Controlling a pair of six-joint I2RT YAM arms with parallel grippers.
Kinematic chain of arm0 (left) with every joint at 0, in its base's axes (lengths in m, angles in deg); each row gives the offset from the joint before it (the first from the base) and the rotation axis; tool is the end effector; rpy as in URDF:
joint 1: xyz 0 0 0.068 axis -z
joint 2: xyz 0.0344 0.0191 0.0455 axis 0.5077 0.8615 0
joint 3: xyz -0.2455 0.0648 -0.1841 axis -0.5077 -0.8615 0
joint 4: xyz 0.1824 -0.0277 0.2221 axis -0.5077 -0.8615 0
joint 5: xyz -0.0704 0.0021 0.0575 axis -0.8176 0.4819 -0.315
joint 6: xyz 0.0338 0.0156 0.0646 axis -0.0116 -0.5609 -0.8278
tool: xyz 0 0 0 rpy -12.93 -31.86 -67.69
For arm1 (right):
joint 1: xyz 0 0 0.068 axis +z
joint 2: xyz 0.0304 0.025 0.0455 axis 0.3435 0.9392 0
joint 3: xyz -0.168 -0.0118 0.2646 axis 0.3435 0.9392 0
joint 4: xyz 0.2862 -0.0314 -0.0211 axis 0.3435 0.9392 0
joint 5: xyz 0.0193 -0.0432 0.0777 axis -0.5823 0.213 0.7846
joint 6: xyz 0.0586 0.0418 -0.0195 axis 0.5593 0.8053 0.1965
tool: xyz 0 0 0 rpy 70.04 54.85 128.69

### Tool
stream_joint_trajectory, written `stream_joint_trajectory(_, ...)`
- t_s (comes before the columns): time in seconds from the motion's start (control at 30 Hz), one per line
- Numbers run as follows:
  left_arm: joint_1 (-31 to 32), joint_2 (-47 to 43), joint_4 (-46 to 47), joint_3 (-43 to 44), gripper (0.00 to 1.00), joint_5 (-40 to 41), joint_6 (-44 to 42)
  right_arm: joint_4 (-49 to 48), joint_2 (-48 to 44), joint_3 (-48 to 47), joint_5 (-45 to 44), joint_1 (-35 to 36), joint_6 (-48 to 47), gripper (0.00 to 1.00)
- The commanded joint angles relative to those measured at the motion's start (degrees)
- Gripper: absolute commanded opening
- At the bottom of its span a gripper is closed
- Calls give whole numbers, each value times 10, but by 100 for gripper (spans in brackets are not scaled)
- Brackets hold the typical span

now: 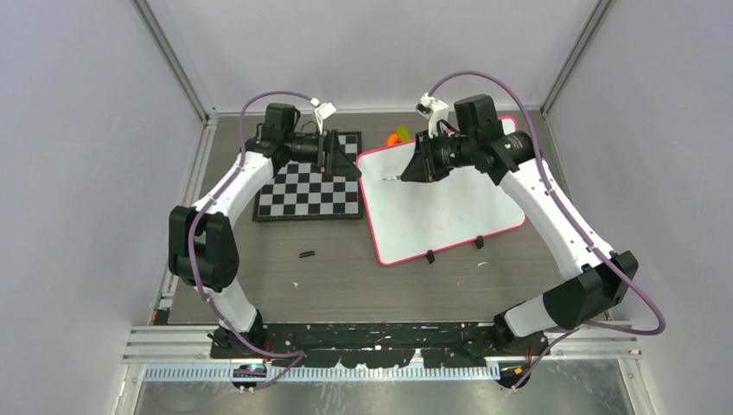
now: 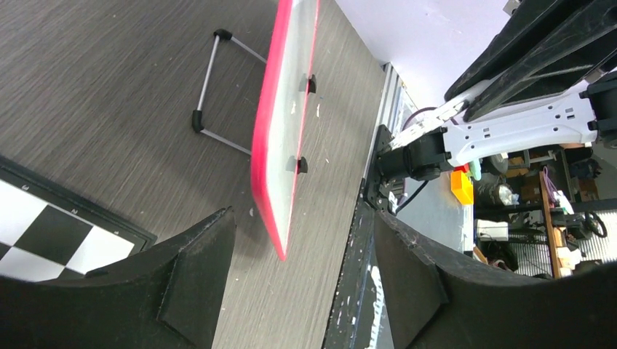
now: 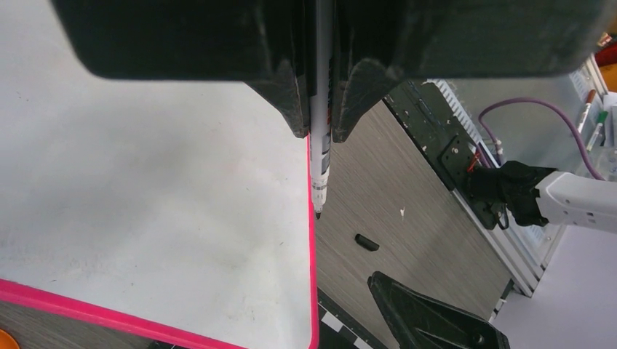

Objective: Write a sentence on the whiteboard

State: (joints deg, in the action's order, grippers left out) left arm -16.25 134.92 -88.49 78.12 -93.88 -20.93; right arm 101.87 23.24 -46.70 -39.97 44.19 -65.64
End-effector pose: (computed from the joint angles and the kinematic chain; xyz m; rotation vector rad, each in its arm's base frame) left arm 0.3954 -0.1590 0.3343 0.6365 2.0701 -1.5243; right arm 0.3019 0.1710 0.4272 -0.6795 2.1969 0.8880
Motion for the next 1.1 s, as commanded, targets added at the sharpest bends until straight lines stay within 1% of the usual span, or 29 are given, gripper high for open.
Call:
stream_joint_trajectory(0.0, 6, 4, 51, -2, 69, -17, 22, -10, 10, -25, -16, 12, -13, 0)
stream_joint_trajectory(0.13, 8, 9, 54, 5, 66, -20, 23, 6, 26, -55, -34, 12, -31, 0)
stream_joint_trajectory(0.4, 19, 20, 56, 13, 61, -17, 23, -37, 38, -49, -56, 23, -7, 0)
stream_joint_trajectory(0.6, 23, 35, 59, 30, 58, 0, 24, -40, 62, -75, -68, 32, 0, 0)
stream_joint_trajectory(0.7, 23, 42, 59, 36, 53, 5, 23, -38, 73, -93, -68, 33, 6, 0)
stream_joint_trajectory(1.07, 23, 45, 60, 41, 21, 5, 19, -39, 101, -126, -74, 39, 20, 0)
